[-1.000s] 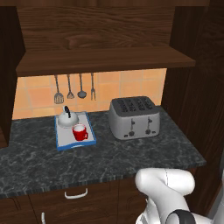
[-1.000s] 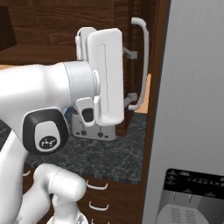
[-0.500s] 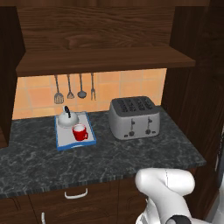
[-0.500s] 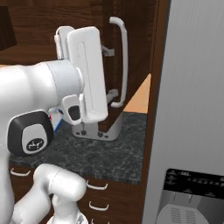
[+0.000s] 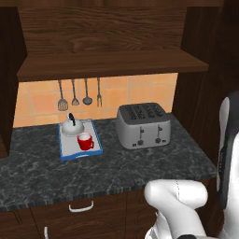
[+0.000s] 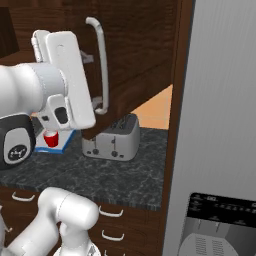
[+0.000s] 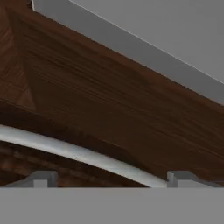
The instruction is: Pick the kettle from the counter and place it on the tray. Then pick the mug from the cabinet and place it on the tray. Then close the cabinet doors.
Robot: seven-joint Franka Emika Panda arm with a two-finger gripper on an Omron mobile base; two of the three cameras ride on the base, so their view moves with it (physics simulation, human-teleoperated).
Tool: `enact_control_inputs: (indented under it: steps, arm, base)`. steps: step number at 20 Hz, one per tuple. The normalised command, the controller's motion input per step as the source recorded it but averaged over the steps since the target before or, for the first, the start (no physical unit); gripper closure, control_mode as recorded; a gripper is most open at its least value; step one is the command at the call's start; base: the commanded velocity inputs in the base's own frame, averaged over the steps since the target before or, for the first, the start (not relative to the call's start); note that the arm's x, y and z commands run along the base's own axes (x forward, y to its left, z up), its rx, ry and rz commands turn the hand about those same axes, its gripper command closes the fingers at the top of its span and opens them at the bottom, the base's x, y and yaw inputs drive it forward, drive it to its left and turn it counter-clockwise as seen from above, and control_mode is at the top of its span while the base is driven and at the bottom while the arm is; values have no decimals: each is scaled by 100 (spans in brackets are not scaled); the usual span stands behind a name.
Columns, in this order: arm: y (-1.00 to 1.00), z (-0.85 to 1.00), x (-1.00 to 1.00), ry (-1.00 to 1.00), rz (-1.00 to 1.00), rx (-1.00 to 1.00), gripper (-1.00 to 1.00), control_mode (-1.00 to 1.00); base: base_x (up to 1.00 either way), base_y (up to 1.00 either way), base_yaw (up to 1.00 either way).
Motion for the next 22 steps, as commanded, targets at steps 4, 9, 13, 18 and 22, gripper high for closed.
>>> enact_control_inputs:
  steps: [4, 9, 13, 18, 22]
  arm:
    - [67, -18, 64, 22, 18, -10, -100, -100]
    - [76, -35, 70, 19, 15, -13, -100, -100]
    - [70, -42, 82, 10, 15, -17, -100, -100]
    - [49, -31, 100, 10, 11, -9, -100, -100]
    - [47, -30, 100, 14, 9, -8, -100, -100]
  base:
    - [0, 0, 0]
    - [0, 0, 0]
    - [0, 0, 0]
    - [0, 0, 0]
    - [0, 0, 0]
